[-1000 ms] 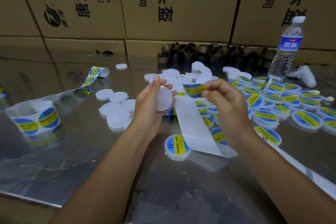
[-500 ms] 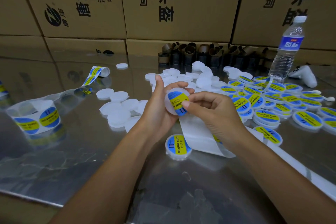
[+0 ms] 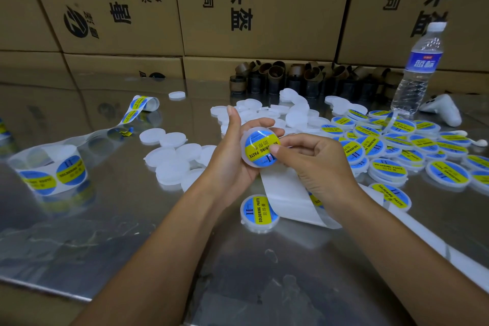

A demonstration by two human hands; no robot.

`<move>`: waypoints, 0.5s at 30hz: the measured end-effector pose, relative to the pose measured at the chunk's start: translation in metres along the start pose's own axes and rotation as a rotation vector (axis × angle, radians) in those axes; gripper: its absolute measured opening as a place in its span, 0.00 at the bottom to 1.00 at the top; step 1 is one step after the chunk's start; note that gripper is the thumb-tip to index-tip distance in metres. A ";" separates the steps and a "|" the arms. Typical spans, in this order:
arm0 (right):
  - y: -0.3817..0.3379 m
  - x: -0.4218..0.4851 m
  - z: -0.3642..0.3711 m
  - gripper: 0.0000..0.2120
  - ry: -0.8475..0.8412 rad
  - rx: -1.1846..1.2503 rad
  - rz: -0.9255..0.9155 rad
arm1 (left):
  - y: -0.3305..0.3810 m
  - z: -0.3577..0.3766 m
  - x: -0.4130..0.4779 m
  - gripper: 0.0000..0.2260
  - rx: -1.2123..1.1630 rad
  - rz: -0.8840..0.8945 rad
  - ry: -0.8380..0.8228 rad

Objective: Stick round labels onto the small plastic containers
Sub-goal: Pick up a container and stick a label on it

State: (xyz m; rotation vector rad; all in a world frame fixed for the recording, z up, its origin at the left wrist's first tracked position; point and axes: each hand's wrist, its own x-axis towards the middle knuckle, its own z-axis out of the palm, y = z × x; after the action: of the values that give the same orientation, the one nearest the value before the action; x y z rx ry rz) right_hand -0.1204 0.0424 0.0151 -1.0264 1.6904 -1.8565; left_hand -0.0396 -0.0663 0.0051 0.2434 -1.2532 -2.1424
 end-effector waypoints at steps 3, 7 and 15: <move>-0.001 0.000 0.000 0.04 -0.003 -0.001 0.002 | -0.001 0.001 -0.002 0.22 0.070 0.040 -0.007; -0.004 -0.002 0.000 0.03 -0.005 0.018 0.008 | -0.003 -0.002 -0.006 0.12 0.095 0.071 -0.060; -0.005 -0.003 0.000 0.03 0.011 0.028 0.033 | -0.003 -0.003 -0.008 0.12 0.090 0.084 -0.112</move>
State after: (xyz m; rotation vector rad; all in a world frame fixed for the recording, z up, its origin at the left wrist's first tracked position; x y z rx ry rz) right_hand -0.1175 0.0452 0.0190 -0.9733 1.6731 -1.8622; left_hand -0.0338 -0.0623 -0.0001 0.1082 -1.4007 -2.0551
